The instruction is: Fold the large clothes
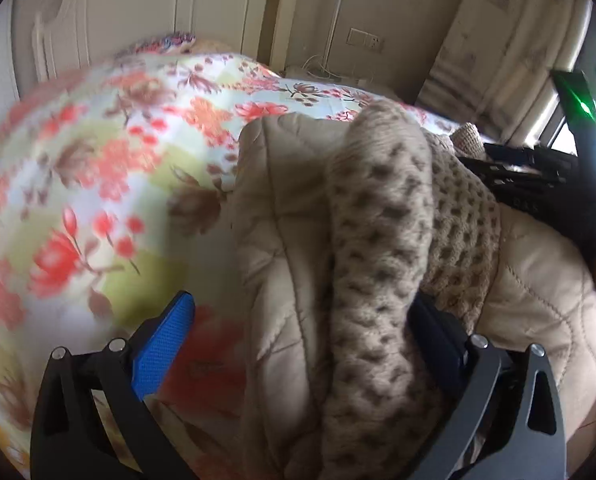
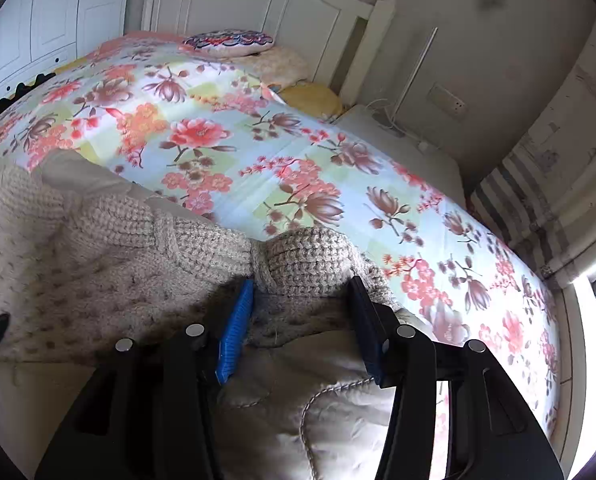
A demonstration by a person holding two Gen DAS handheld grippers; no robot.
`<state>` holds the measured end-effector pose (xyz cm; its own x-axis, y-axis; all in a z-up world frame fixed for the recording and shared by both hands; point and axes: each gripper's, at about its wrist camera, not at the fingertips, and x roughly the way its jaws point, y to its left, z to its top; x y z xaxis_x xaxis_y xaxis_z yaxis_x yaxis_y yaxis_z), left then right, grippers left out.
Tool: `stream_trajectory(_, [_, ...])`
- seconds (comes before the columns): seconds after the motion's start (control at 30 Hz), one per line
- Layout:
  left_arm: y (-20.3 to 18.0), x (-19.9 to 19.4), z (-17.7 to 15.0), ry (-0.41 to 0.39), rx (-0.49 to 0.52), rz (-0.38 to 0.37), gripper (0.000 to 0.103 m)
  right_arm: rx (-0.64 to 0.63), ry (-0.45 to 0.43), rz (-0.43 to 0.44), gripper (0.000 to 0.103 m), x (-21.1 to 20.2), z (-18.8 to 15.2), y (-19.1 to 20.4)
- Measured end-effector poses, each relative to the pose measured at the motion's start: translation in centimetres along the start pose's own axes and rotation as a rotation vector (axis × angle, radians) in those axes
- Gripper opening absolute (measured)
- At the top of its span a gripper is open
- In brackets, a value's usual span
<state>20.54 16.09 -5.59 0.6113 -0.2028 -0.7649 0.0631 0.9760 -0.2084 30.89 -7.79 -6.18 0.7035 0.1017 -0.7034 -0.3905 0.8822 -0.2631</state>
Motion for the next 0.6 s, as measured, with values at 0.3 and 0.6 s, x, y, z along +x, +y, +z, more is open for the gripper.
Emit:
stream_trajectory(0.3, [0.8,0.2,-0.5,-0.010,-0.013,-0.073,0.101,0.289,-0.044,0.311,0.099,-9.1,-9.2,-4.2])
stream_trajectory(0.6, [1.0,0.9,-0.8,-0.050,-0.051,-0.093,0.101,0.495,-0.038,0.586,0.099,-8.7,-14.0,-4.1])
